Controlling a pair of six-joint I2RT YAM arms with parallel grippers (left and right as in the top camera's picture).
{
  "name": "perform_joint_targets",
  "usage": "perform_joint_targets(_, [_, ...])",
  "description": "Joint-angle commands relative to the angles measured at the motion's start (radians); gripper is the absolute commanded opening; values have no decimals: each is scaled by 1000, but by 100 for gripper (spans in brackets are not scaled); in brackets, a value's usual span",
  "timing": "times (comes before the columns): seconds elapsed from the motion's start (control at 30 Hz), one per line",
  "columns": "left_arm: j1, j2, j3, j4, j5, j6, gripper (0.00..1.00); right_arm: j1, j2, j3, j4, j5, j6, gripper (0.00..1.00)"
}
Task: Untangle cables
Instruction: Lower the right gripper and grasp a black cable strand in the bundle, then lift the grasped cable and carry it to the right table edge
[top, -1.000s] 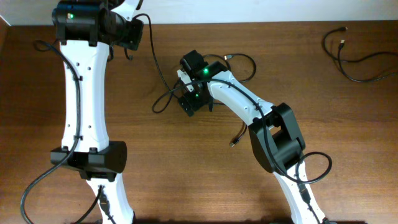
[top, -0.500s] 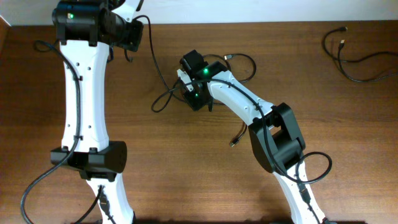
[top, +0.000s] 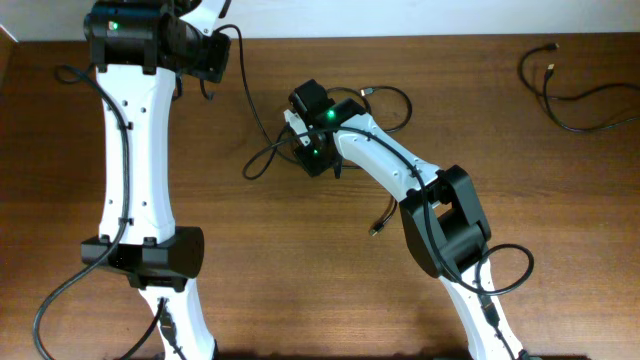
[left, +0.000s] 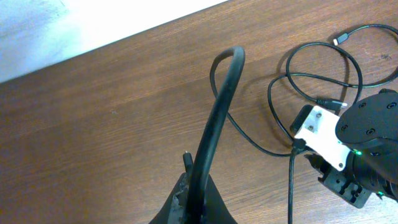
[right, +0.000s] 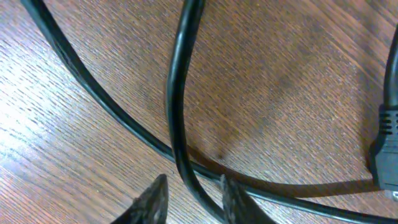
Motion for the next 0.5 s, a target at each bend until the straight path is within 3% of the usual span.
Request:
perform_joint_targets(0.0, [-6, 0, 8, -1, -6, -17, 0, 5, 8, -5, 6, -5, 0, 27])
perform_joint_targets(0.07, [-6, 0, 8, -1, -6, -17, 0, 5, 22, -5, 12, -6, 0, 20])
perform_joint_targets(0.13, [-6, 0, 8, -1, -6, -17, 0, 5, 37, -5, 9, -6, 0, 4])
perform_joint_targets(0.47, [-6, 0, 8, -1, -6, -17, 0, 5, 26, -4, -18, 32, 0, 4])
